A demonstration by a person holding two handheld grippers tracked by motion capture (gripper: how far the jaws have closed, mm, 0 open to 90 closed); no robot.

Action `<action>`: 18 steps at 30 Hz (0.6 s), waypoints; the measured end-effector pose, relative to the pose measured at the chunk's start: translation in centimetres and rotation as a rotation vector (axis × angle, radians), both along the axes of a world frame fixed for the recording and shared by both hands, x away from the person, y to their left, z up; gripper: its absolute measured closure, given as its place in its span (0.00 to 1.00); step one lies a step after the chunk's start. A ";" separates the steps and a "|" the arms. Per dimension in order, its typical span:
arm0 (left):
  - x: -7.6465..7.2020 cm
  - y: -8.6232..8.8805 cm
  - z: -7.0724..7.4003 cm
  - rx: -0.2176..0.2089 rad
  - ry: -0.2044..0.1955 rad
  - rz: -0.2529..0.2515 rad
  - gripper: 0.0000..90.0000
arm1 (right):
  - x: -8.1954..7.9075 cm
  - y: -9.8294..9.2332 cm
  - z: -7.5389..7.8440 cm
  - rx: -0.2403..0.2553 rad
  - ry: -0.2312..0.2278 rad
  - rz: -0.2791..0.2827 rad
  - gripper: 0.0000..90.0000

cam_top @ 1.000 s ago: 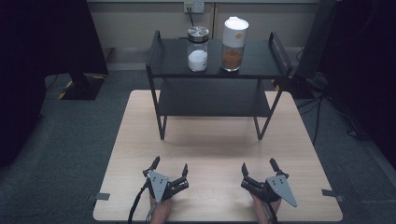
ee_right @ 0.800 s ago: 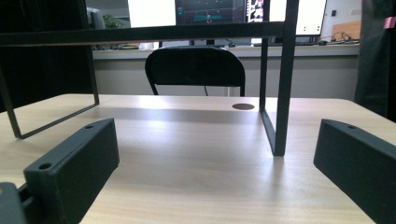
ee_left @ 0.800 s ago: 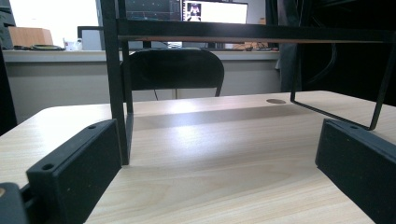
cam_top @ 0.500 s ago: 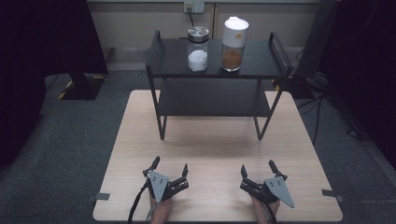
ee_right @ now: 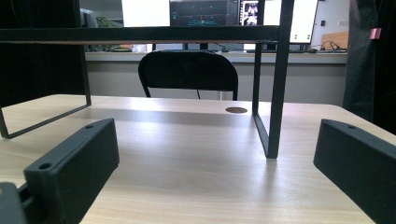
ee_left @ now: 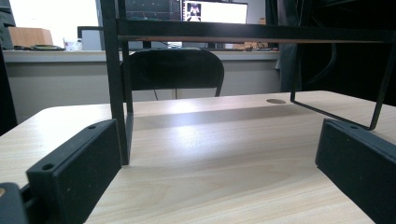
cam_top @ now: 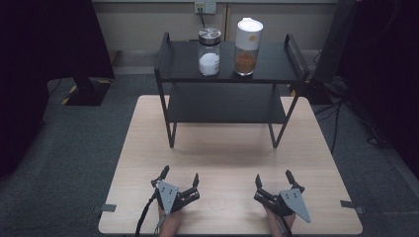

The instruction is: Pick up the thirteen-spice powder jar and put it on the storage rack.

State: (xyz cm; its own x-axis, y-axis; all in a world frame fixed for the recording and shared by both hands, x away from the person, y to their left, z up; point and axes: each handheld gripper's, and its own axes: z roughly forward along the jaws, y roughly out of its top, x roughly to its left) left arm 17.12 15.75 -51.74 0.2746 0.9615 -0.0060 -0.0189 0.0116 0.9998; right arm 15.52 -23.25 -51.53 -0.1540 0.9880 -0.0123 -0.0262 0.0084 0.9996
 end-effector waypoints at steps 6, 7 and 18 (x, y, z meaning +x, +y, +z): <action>0.0 0.0 0.0 0.000 0.000 0.000 0.00 | 0.0 -0.1 0.0 -0.001 -0.001 0.005 0.00; 0.0 0.0 0.0 0.000 0.000 0.000 0.00 | 0.0 0.0 0.0 0.000 -0.001 0.003 0.00; 0.0 0.0 0.0 0.001 0.000 0.000 0.00 | 0.0 0.0 0.0 0.000 0.000 -0.001 0.00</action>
State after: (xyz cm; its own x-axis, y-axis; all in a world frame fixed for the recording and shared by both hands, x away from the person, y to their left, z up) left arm 17.12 15.75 -51.73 0.2748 0.9615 -0.0056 -0.0185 0.0111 0.9998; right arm 15.48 -23.24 -51.53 -0.1527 0.9882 -0.0122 -0.0259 0.0084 0.9996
